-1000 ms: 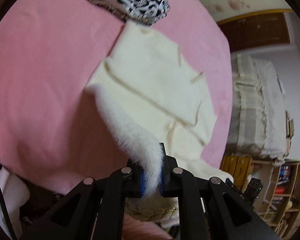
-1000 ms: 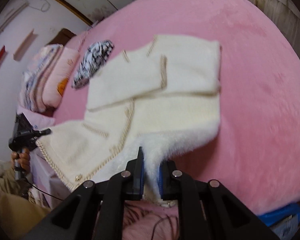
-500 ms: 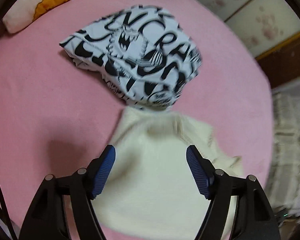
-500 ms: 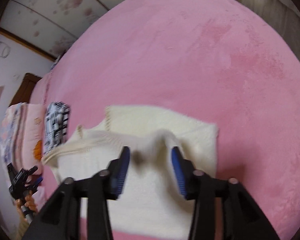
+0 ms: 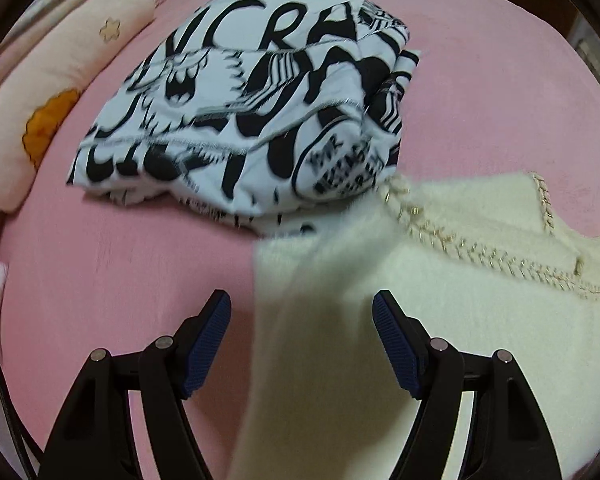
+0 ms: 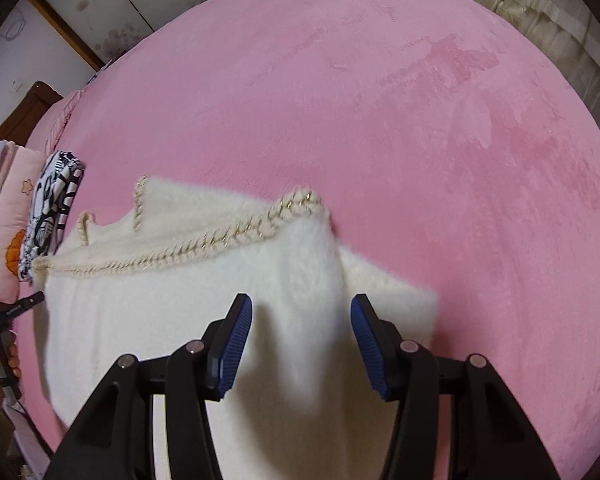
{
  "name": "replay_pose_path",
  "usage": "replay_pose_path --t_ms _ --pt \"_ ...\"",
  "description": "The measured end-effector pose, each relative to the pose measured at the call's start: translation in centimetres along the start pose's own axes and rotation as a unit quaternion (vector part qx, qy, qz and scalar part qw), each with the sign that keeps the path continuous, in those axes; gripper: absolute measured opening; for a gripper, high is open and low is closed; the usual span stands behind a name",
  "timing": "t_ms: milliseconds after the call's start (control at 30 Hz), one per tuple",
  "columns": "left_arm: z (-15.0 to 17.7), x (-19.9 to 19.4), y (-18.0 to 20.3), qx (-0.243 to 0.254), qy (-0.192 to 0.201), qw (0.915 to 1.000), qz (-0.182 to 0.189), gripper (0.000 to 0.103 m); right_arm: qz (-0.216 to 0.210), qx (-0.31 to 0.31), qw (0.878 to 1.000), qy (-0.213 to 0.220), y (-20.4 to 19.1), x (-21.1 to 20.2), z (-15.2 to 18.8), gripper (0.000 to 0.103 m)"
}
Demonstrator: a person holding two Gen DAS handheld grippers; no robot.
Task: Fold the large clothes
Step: 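Lift the hem with both grippers and fold it onto the braided collar, then open both grippers to release the folded hem, then move both grippers over the folded cardigan toward its side edges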
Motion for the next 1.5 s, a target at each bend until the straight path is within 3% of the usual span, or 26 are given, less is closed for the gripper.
replay_pose_path --t_ms 67,100,133,167,200,233,300,333,400,467,567,667,767,900,1033,1133,1233,1300,1400,1433,1500 --pt "-0.5 0.5 1.0 0.012 0.011 0.9999 -0.001 0.071 0.013 -0.013 1.000 0.002 -0.5 0.9 -0.5 0.051" --pt "-0.8 0.6 1.7 0.022 0.017 0.9996 0.004 0.054 0.019 -0.021 1.000 0.000 -0.6 1.3 -0.5 0.051" --pt "-1.1 0.5 2.4 0.031 0.025 0.9992 0.010 0.039 0.025 -0.028 0.999 0.000 -1.0 1.6 -0.6 0.037" --pt "-1.2 0.4 3.2 0.047 0.029 0.9985 0.001 0.017 0.023 -0.041 0.999 0.001 -1.4 1.8 -0.5 0.017" --pt "-1.4 0.2 3.6 0.058 0.036 0.9975 -0.019 0.012 0.032 -0.054 0.998 0.004 -1.8 1.7 -0.5 0.009" --pt "-1.5 -0.1 3.8 0.056 0.043 0.9972 -0.022 0.010 0.038 -0.054 0.998 0.014 -1.8 1.1 -0.8 0.008" --pt "-2.0 -0.5 2.9 0.006 0.048 0.9988 -0.011 0.008 0.029 -0.024 0.998 0.052 -1.2 -0.9 -1.6 0.008" --pt "-2.0 0.1 1.9 -0.024 0.034 0.9991 -0.006 0.008 0.032 -0.010 0.998 0.061 -0.4 -1.1 -1.8 0.008" --pt "-1.4 1.9 0.9 -0.062 -0.002 0.9980 0.015 0.008 0.037 0.032 0.998 0.030 1.5 1.0 -0.8 0.008" --pt "-1.4 2.7 0.8 -0.085 -0.013 0.9960 0.022 0.009 0.041 0.046 0.998 0.023 2.1 2.2 -0.1 0.009" --pt "-1.6 2.5 0.8 -0.094 -0.013 0.9952 0.025 0.010 0.060 0.053 0.996 0.027 1.6 1.7 -0.4 0.017" --pt "-1.0 0.1 1.5 -0.074 -0.008 0.9970 0.020 0.025 0.100 0.021 0.994 0.036 0.6 0.0 -0.6 0.031" --pt "-0.6 -3.5 2.1 -0.037 0.025 0.9990 0.001 0.033 0.120 -0.018 0.990 0.069 -1.5 -3.0 -0.6 0.033" --pt "1.7 -9.4 4.3 -0.019 0.083 0.9961 0.023 0.058 0.078 -0.045 0.991 0.097 -7.3 -6.4 1.2 0.038" --pt "6.7 -13.7 8.7 -0.012 0.118 0.9898 0.078 0.058 0.010 -0.077 0.992 0.103 -14.6 -7.0 4.7 0.038" --pt "10.4 -14.4 11.5 -0.024 0.115 0.9881 0.098 0.058 -0.023 -0.117 0.989 0.087 -20.0 -5.0 7.5 0.038" --pt "13.8 -11.8 13.4 -0.045 0.063 0.9909 0.110 0.058 -0.043 -0.133 0.989 0.055 -22.2 -2.2 10.2 0.038" --pt "15.6 -9.6 13.5 -0.039 0.042 0.9941 0.092 0.060 -0.021 -0.144 0.989 0.039 -21.5 -0.7 12.1 0.038" --pt "16.3 -9.2 12.5 -0.009 0.074 0.9923 0.098 0.062 -0.009 -0.143 0.988 0.051 -18.4 -0.8 12.8 0.035" --pt "16.3 -9.3 12.0 0.000 0.079 0.9929 0.089 0.063 0.016 -0.143 0.988 0.056 -16.6 -1.3 12.6 0.035" --pt "16.1 -8.9 9.6 0.003 0.084 0.9949 0.056 0.065 0.025 -0.141 0.988 0.064 -13.1 -2.6 12.5 0.031"
Point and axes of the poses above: each gripper's, at about its wrist camera, not at the fingertips, and x roughly the way its jaws point, y to its right, z to its underside, the point moved 7 cm from there along x, roughly the way its jaws point, and after that the axes turned 2 degrees about y, right-handed, at the moved point
